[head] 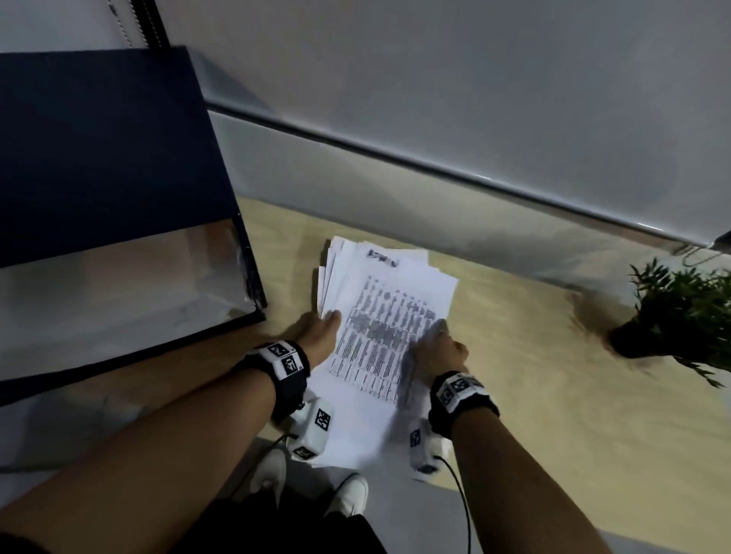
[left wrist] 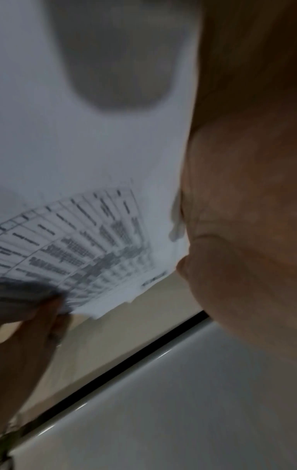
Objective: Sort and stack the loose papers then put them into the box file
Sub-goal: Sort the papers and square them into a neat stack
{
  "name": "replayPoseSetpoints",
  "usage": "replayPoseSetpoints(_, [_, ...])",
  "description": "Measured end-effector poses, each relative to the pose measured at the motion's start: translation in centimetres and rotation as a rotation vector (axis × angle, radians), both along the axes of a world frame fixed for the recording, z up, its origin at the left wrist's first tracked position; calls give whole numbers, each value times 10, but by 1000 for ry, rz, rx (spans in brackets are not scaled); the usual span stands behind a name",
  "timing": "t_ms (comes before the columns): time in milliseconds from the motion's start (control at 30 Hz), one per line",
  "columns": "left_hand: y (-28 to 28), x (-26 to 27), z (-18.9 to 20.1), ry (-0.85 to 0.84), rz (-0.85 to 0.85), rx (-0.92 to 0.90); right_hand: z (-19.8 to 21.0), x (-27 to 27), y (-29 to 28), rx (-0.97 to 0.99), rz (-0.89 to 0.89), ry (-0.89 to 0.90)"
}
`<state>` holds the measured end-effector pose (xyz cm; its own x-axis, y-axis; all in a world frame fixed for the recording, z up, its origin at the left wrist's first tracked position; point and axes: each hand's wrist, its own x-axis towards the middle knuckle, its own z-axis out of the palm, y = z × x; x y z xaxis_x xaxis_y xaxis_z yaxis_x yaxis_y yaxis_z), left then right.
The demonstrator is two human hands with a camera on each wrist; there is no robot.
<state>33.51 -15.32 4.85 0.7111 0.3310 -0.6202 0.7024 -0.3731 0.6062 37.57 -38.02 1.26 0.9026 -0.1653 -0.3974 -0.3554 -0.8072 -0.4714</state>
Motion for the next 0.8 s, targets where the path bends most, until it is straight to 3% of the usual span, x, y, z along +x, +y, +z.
replayPoseSetpoints(67, [-4,2,2,67,-76,67,-6,-4,8,115,55,-21])
replayPoseSetpoints(233, [-6,6,0,17,-142,191,-17,-13,-6,321,-94,0])
replayPoseSetpoints(333, [-13,3,7,-160,-34,17,4,-14,-10,338,-160,-50])
replayPoseSetpoints(467, [-13,-1,42,-572,-20,-332,59,1,-32,635,-263,-169])
replayPoseSetpoints(567, [-19,2,69,-700,-5,-524,122,8,-39,785,-240,-366])
replayPoseSetpoints(700, [-28,14,111,-939,9,-439,193,3,-32,911,-247,-672])
replayPoseSetpoints(800, [-29,15,116,-1011,-20,-304,195,-13,-19,911,-211,-766])
